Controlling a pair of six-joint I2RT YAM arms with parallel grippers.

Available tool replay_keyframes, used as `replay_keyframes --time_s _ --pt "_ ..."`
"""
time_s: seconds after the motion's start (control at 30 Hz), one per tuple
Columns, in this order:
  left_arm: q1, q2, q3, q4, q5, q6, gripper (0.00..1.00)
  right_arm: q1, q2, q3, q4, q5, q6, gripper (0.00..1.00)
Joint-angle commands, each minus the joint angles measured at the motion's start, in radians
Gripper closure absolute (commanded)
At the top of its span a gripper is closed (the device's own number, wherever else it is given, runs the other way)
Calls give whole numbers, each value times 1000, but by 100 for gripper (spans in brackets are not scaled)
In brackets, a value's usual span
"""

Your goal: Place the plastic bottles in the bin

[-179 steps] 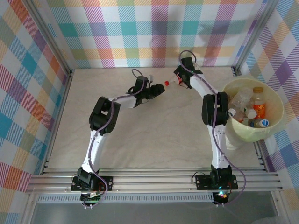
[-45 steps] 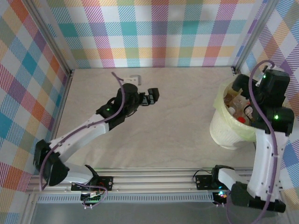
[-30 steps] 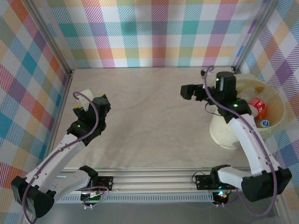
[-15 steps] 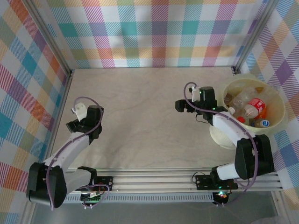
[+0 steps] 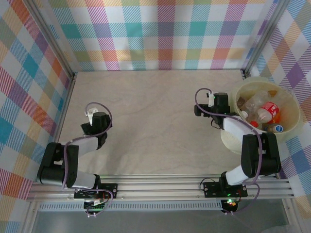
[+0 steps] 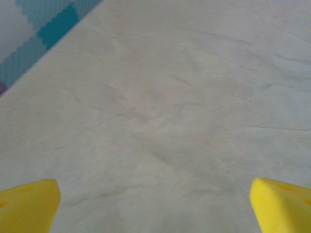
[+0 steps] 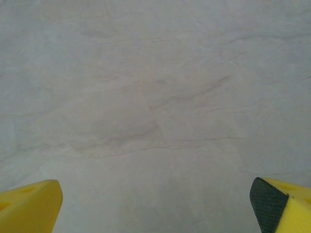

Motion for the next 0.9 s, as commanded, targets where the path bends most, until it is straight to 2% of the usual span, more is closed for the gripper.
replay_keyframes --time_s 0.0,0.03,0.1,0.13,0.17,0.2,0.23,0.37,0.53,0.57,0.87 --pt "17 55 9 227 113 101 0 -47 3 -76 133 -32 -46 0" --pt "21 95 -20 332 169 123 0 -55 5 -100 183 -46 -53 0" --pt "22 112 -41 369 259 159 0 -59 8 -145 274 -62 -74 0" --pt "23 149 -73 477 260 161 0 -60 10 -166 320 -69 -86 0" --pt "23 155 -89 510 234 150 0 -63 11 -186 362 -79 -82 0" --pt "23 134 -75 440 221 137 0 -67 12 -202 402 -96 -76 0" --pt "23 148 -77 479 217 143 0 -70 14 -221 446 -106 -70 0" --pt "23 142 -76 458 217 141 0 -88 15 -283 541 -124 -53 0" --pt "23 142 -77 466 218 142 0 -101 53 -421 861 -133 -38 0" --pt "23 141 -77 464 219 143 0 -102 34 -393 774 -115 -34 0" --pt "23 144 -74 458 219 142 0 -112 44 -385 766 -113 -18 0"
